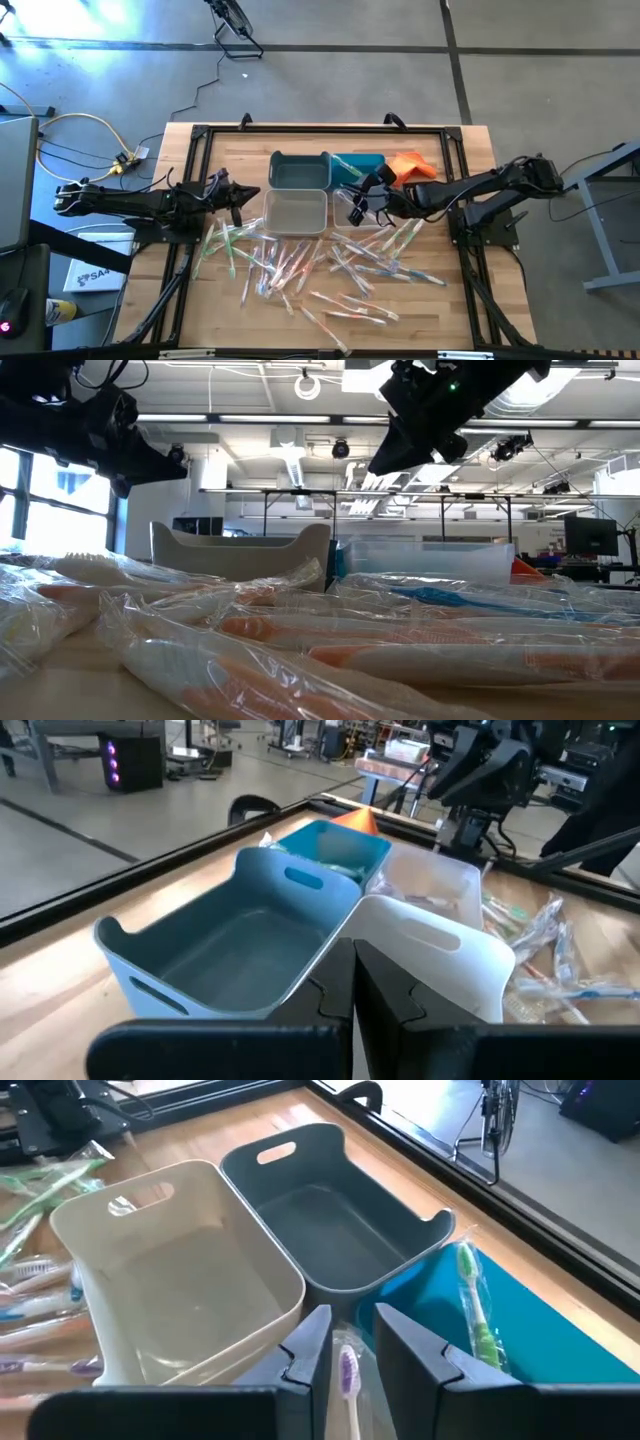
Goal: Pick & Place Toothbrushes
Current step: Put the blue toothbrush into the dark blue bin
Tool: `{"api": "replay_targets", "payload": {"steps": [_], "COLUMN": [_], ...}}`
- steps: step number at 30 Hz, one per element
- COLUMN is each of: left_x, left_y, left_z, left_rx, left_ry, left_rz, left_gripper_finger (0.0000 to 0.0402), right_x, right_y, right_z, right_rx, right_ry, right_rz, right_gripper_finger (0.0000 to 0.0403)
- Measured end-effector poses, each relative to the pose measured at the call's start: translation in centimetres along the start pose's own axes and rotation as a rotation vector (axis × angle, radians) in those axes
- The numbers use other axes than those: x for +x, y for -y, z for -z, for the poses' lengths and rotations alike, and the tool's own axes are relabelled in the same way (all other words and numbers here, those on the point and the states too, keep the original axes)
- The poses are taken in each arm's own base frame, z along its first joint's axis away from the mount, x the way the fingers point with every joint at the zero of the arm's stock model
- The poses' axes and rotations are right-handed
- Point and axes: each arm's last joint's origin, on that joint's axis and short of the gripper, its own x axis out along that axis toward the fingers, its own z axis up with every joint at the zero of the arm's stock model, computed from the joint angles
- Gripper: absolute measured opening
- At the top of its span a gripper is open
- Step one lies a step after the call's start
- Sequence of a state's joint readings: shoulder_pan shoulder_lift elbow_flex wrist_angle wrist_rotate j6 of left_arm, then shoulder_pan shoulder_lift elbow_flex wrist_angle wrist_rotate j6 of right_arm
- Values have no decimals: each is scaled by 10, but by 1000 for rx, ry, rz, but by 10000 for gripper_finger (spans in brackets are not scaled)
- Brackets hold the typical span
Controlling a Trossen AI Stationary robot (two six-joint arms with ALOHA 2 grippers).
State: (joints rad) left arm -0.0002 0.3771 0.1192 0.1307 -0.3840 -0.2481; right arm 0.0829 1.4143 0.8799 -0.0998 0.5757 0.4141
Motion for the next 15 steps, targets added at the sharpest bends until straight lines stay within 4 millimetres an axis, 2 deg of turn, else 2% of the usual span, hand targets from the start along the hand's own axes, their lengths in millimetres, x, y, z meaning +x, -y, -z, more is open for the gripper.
{"api": "replay_targets", "payload": {"steps": [12, 15], "left_x": [0, 0], "left_y": [0, -1], "left_z": [1, 3], "left_rx": [20, 31], "left_ry": [-10, -28], "left_rz": [-3, -7], "left_gripper_finger": [0, 0], "right_x": [1, 1], "right_y": [2, 2], "right_z": [-1, -1], "right_rx": [-65, -65], "right_ry": [-1, -1], "right_rz": [7, 7], "right_gripper_finger": [69, 54]}}
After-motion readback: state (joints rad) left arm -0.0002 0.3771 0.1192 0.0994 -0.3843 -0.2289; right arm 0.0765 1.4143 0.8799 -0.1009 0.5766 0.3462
